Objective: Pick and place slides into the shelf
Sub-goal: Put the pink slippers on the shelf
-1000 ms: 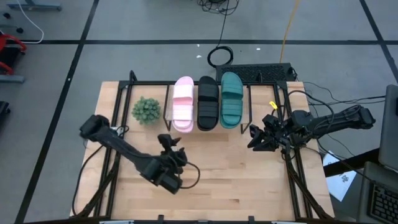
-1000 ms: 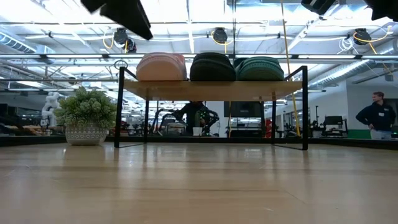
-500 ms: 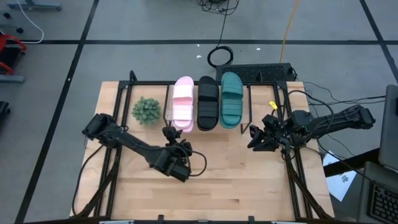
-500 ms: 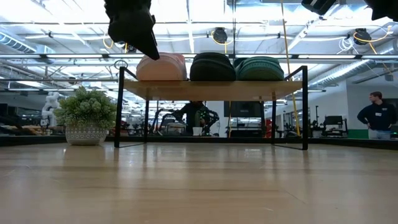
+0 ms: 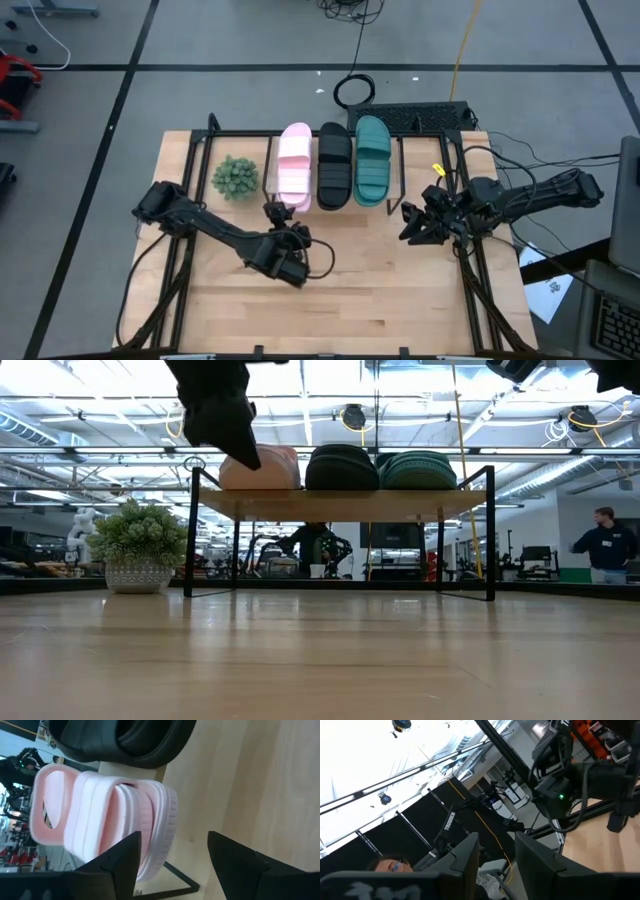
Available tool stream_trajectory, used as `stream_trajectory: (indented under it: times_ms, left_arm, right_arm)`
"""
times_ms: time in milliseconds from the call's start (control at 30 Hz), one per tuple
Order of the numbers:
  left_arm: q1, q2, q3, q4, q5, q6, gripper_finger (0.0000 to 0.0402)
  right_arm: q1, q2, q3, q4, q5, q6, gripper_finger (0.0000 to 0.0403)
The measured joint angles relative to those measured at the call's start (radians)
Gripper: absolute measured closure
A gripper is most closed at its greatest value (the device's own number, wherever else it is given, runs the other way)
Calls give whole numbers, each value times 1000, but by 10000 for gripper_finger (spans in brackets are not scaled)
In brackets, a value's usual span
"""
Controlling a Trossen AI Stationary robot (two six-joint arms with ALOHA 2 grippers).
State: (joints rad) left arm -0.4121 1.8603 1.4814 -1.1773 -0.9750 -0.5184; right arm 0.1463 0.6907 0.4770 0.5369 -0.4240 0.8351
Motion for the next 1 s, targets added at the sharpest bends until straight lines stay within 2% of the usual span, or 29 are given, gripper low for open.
stream_trajectory:
  times_ms: [333, 733, 1000]
  left_arm:
    - [24, 0, -49, 72, -1, 47, 242]
    - [70, 0, -49, 72, -6, 71, 288]
    - [76, 0, -49, 73, -35, 77, 354]
  right_arm:
    - [0, 0, 0, 0, 0, -10, 285]
    - [0, 0, 0, 0, -1, -10, 285]
    - [0, 0, 0, 0, -1, -10, 285]
